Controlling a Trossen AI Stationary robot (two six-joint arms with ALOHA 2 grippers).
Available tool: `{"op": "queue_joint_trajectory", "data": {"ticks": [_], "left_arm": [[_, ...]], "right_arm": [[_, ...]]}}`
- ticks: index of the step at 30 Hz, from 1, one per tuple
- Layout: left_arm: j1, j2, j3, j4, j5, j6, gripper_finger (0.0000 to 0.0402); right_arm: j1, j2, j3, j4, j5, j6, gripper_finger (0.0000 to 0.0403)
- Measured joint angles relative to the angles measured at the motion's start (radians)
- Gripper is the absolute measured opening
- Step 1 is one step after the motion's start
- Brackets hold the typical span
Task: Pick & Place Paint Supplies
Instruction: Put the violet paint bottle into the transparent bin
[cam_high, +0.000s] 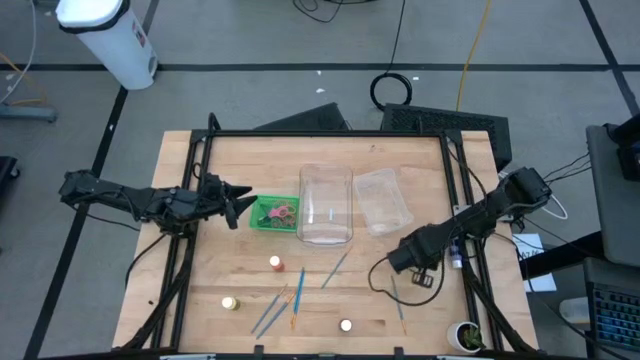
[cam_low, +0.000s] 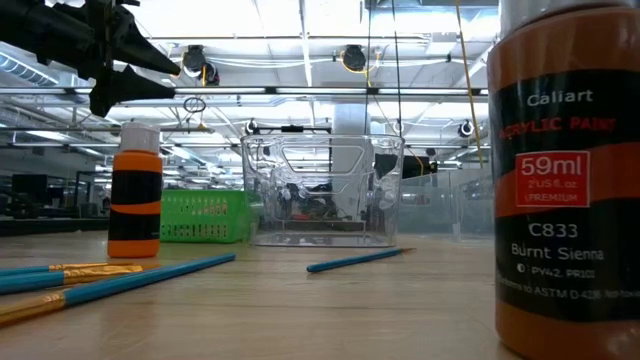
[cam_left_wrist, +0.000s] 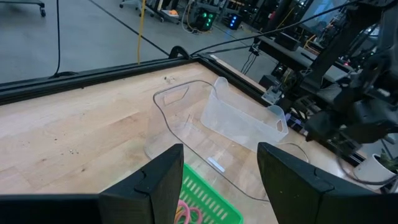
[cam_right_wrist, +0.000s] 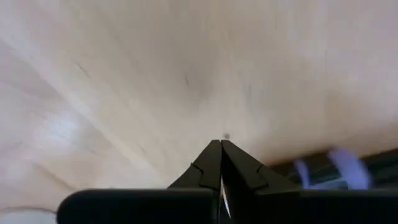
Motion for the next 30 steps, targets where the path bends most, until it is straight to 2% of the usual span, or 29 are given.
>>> {"op": "queue_joint_trajectory", "data": {"ticks": [2,5,11,14,16,22,30], "left_arm": [[0.0,0.0,0.0,0.0,0.0,0.0,0.0212],[0.0,0.0,0.0,0.0,0.0,0.0,0.0212],[0.0,0.0,0.0,0.0,0.0,0.0,0.0212],[0.0,0.0,0.0,0.0,0.0,0.0,0.0212],[0.0,0.0,0.0,0.0,0.001,0.0,0.0212],[0.0,0.0,0.0,0.0,0.0,0.0,0.0212],[0.0,0.0,0.0,0.0,0.0,0.0,0.0212]], "right_arm": [[0.005,0.0,0.035,-0.078,0.052,0.005,0.0],[-0.011,0.0,0.012,-0.205,0.119,-0.049,0.0],[-0.121,0.0,-0.109,-0.225,0.269,-0.113,0.0],[-0.168,0.003,-0.171,-0.228,0.283,-0.148,0.0],[-0.191,0.006,-0.167,-0.203,0.243,-0.171,0.0],[-0.194,0.005,-0.165,-0.177,0.008,-0.156,0.0],[-0.146,-0.001,-0.164,-0.128,-0.188,-0.116,0.0]]}}
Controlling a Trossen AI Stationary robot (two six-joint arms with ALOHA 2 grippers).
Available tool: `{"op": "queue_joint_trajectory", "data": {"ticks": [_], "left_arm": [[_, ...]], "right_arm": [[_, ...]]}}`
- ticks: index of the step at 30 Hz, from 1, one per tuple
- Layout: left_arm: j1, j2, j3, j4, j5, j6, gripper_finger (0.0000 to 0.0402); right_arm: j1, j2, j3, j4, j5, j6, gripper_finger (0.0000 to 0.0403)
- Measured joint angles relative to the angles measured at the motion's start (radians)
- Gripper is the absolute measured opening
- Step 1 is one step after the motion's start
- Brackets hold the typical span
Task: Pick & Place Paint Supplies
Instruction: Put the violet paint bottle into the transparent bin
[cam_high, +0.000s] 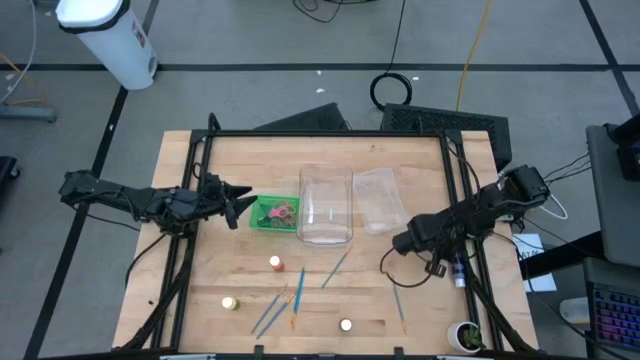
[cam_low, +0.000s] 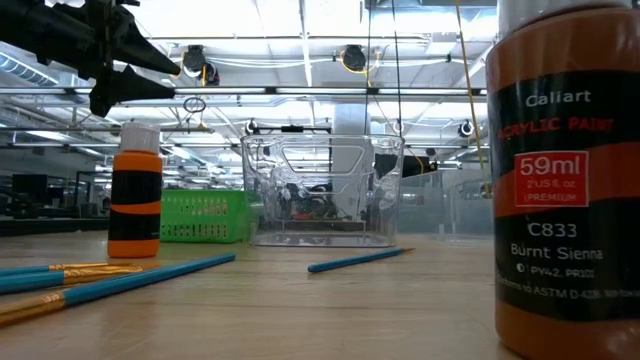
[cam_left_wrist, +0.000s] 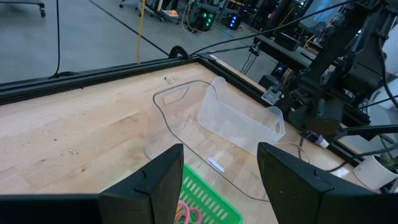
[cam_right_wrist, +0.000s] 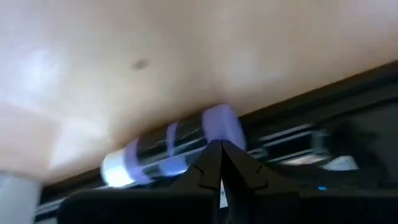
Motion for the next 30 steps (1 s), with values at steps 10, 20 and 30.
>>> {"op": "queue_joint_trajectory", "data": {"ticks": [10,20,30], "left_arm": [[0.0,0.0,0.0,0.0,0.0,0.0,0.0212],[0.0,0.0,0.0,0.0,0.0,0.0,0.0212],[0.0,0.0,0.0,0.0,0.0,0.0,0.0212]], "right_arm": [[0.143,0.0,0.125,0.117,-0.07,-0.062,0.0],[0.356,0.003,0.095,0.095,-0.154,0.075,0.0],[0.441,0.001,0.011,0.149,-0.188,0.203,0.0]]}}
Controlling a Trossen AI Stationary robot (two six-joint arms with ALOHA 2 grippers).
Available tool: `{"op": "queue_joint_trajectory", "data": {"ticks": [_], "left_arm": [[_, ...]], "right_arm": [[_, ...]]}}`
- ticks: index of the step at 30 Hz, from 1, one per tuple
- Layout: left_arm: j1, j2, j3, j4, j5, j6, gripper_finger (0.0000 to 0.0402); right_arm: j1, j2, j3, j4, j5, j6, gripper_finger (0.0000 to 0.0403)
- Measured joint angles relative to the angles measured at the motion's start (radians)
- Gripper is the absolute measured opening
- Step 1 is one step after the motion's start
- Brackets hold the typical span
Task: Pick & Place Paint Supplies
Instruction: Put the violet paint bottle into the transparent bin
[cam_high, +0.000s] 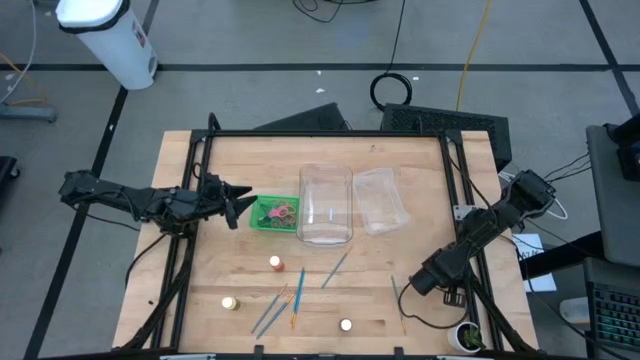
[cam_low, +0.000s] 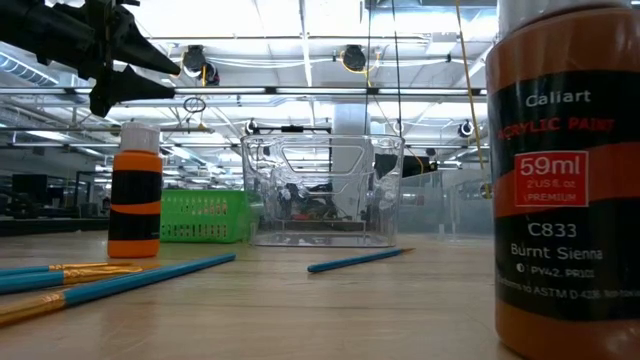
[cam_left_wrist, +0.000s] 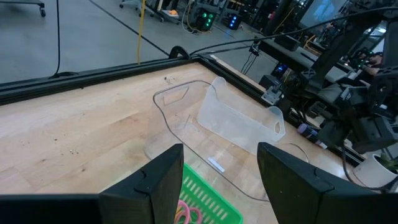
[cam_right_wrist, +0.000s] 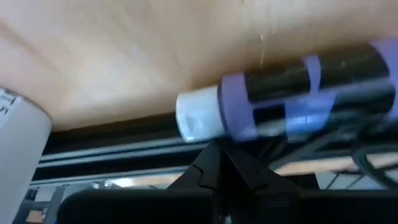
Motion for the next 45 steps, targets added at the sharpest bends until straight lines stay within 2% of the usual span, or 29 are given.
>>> {"op": "queue_joint_trajectory", "data": {"ticks": [5,10,18,22,24,28,35,38,41,45], "left_arm": [[0.0,0.0,0.0,0.0,0.0,0.0,0.0212],[0.0,0.0,0.0,0.0,0.0,0.0,0.0212],[0.0,0.0,0.0,0.0,0.0,0.0,0.0212],[0.0,0.0,0.0,0.0,0.0,0.0,0.0212],[0.0,0.0,0.0,0.0,0.0,0.0,0.0212],[0.0,0.0,0.0,0.0,0.0,0.0,0.0212],[0.0,0.0,0.0,0.0,0.0,0.0,0.0212],[0.0,0.0,0.0,0.0,0.0,0.0,0.0212],[0.0,0.0,0.0,0.0,0.0,0.0,0.0212],[0.0,0.0,0.0,0.0,0.0,0.0,0.0212]], "right_arm": [[-0.003,0.001,-0.038,0.109,-0.011,0.011,0.0],[-0.034,0.003,0.008,0.174,0.074,-0.019,0.0],[-0.098,0.003,0.125,0.227,0.328,-0.176,0.0],[-0.1,0.001,0.183,0.08,0.513,-0.238,0.0001],[-0.101,0.0,0.207,-0.008,0.536,-0.252,0.0011],[-0.099,0.0,0.236,-0.119,0.474,-0.284,0.0065],[-0.036,-0.003,0.188,-0.133,0.432,-0.264,0.0227],[-0.006,-0.003,0.133,-0.139,0.43,-0.263,0.0278],[0.014,-0.003,0.073,-0.135,0.42,-0.263,0.0298],[0.018,-0.003,-0.005,-0.073,0.401,-0.28,0.029]]}}
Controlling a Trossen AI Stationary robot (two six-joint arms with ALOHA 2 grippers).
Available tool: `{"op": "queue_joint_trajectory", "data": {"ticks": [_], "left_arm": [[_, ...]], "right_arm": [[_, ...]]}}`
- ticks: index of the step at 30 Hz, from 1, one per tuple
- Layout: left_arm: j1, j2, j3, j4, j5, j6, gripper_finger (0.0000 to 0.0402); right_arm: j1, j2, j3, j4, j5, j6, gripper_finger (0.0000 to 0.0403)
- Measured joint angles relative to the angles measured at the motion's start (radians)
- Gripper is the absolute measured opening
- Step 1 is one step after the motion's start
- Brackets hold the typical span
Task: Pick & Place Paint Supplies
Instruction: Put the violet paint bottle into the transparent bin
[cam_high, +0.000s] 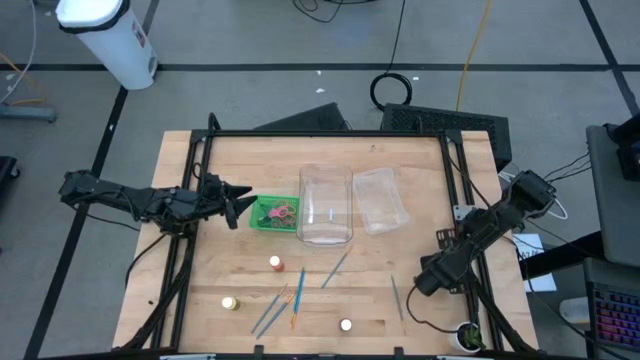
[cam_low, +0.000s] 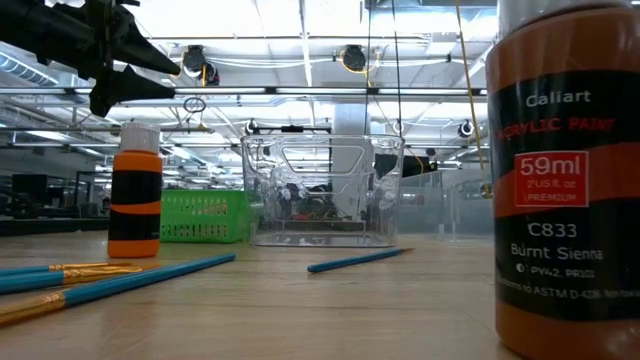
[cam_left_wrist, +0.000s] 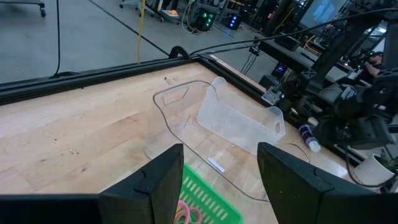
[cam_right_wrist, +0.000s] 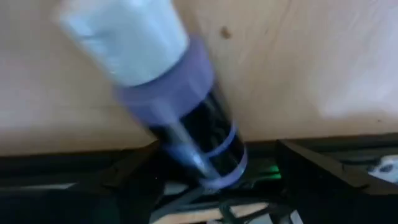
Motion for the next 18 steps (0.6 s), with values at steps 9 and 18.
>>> {"op": "queue_joint_trajectory", "data": {"ticks": [9,18], "left_arm": [[0.0,0.0,0.0,0.0,0.0,0.0,0.0212],[0.0,0.0,0.0,0.0,0.0,0.0,0.0212]], "right_arm": [[-0.003,-0.001,-0.044,0.166,-0.066,-0.095,0.017],[-0.027,0.001,0.127,0.031,-0.073,0.021,0.0095]]}}
